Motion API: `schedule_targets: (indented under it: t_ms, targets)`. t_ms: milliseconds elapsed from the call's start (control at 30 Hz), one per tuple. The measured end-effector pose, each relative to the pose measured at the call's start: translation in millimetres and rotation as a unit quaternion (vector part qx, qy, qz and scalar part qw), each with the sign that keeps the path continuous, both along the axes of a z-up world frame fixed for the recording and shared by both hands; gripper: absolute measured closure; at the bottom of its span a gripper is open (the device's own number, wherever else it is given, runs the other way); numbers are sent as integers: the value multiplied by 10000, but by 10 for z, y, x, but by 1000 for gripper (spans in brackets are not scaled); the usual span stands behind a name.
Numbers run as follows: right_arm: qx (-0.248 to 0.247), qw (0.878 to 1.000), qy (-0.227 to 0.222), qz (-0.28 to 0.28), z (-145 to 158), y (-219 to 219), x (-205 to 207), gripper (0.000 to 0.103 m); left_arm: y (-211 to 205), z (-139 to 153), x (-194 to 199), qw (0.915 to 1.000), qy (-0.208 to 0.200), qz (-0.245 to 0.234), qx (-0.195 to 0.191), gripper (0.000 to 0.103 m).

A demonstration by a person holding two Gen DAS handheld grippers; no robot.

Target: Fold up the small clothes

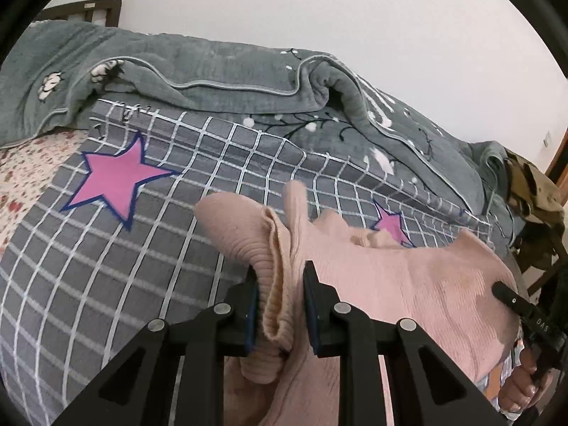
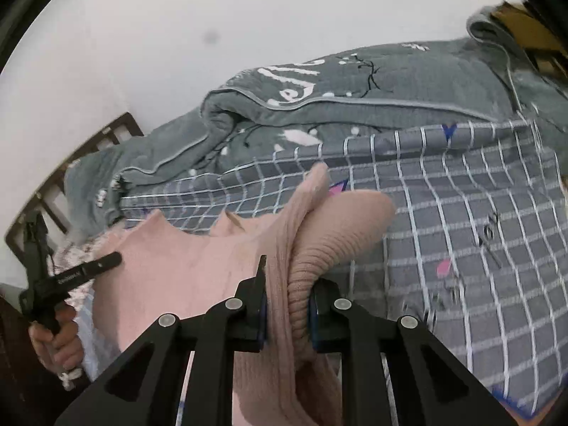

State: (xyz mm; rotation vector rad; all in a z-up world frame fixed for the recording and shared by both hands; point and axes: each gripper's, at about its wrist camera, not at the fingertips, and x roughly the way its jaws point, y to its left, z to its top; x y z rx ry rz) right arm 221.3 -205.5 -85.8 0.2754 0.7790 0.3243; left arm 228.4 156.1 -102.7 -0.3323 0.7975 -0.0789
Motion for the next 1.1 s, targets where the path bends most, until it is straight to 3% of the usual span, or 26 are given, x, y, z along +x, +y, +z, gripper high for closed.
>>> schedule_targets:
  t_ms: [233, 367, 533, 633, 700, 867, 967, 1100]
  targets:
    - [-36, 9993, 126, 349, -213, -44, -725, 86, -2, -170, -692, 9996, 181, -64, 186, 81]
    - [-321, 9990, 311, 57, -615, -77, -689, 83, -3, -440, -764, 9983, 346, 103, 455, 78]
    - [-251, 9973, 639, -250, -1044, -212, -473, 71, 95, -670, -677, 9984, 445, 241, 244, 66]
    - [-337, 9969, 646, -309, -971, -268, -498, 59, 112, -752, -641, 9986, 398, 256, 246, 61]
    - [-569, 9963, 501, -413, -839, -299, -576, 58, 107, -776, -654, 9991, 310, 238, 192, 59]
    - [-1250, 9889, -288, -754, -410, -206, -956, 55, 137, -830, -658, 9992, 285, 221, -175, 47]
    - [-1170, 9911, -463, -440, -326, 71, -1133, 55, 112, -836, -676, 9993, 268, 173, -190, 45]
    - [-1186, 9907, -635, 193, -432, 627, -1287, 55, 97, -848, -681, 9996, 240, 156, -70, 45]
